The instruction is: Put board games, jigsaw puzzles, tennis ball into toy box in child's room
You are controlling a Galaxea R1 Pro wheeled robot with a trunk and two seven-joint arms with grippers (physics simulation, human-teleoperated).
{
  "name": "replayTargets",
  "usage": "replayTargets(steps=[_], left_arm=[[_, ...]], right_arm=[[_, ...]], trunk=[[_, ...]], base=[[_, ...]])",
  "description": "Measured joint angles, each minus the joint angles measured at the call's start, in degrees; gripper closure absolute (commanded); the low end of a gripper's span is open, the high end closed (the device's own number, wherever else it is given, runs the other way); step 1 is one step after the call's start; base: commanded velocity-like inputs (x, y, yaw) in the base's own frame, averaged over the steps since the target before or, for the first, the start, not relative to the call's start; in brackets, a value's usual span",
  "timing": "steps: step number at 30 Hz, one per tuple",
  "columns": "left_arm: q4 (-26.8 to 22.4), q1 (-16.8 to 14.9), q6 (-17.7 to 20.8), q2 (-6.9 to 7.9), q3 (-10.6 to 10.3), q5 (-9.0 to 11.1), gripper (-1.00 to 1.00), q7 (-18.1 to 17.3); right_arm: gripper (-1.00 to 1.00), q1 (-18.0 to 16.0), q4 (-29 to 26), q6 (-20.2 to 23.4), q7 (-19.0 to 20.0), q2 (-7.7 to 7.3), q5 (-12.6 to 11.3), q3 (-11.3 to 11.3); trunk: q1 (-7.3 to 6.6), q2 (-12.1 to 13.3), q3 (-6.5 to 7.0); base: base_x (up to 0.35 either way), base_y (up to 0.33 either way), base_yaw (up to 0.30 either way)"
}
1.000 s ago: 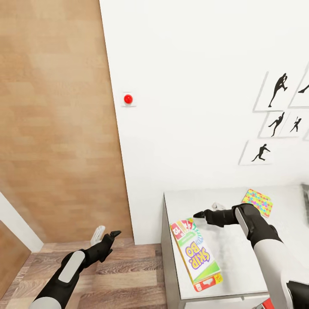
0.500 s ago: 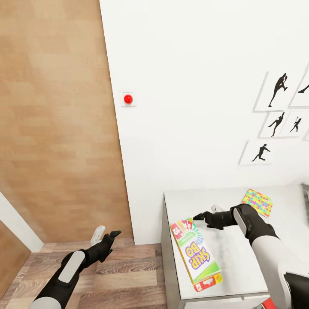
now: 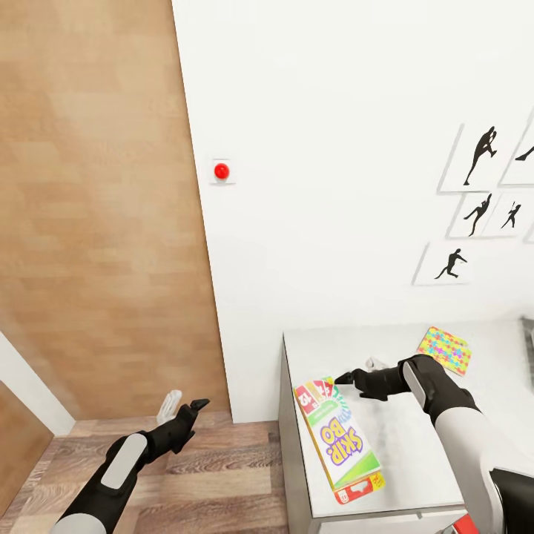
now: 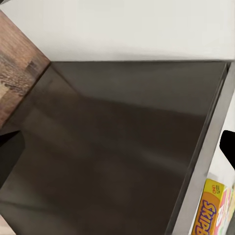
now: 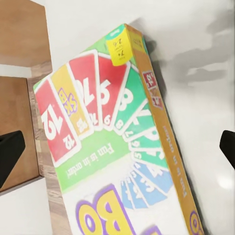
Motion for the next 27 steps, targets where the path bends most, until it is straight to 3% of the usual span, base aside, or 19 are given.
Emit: replayTargets(steps=[27], left_arm=[[0.0, 0.3, 0.0, 0.0, 0.0, 0.0, -1.0, 0.0]], right_arm=[[-1.0, -0.4, 0.2, -0.3, -0.3, -0.28, 0.0, -0.2]], trunk=[[0.0, 0.0, -1.64]], base=[[0.0, 0.0, 0.0]])
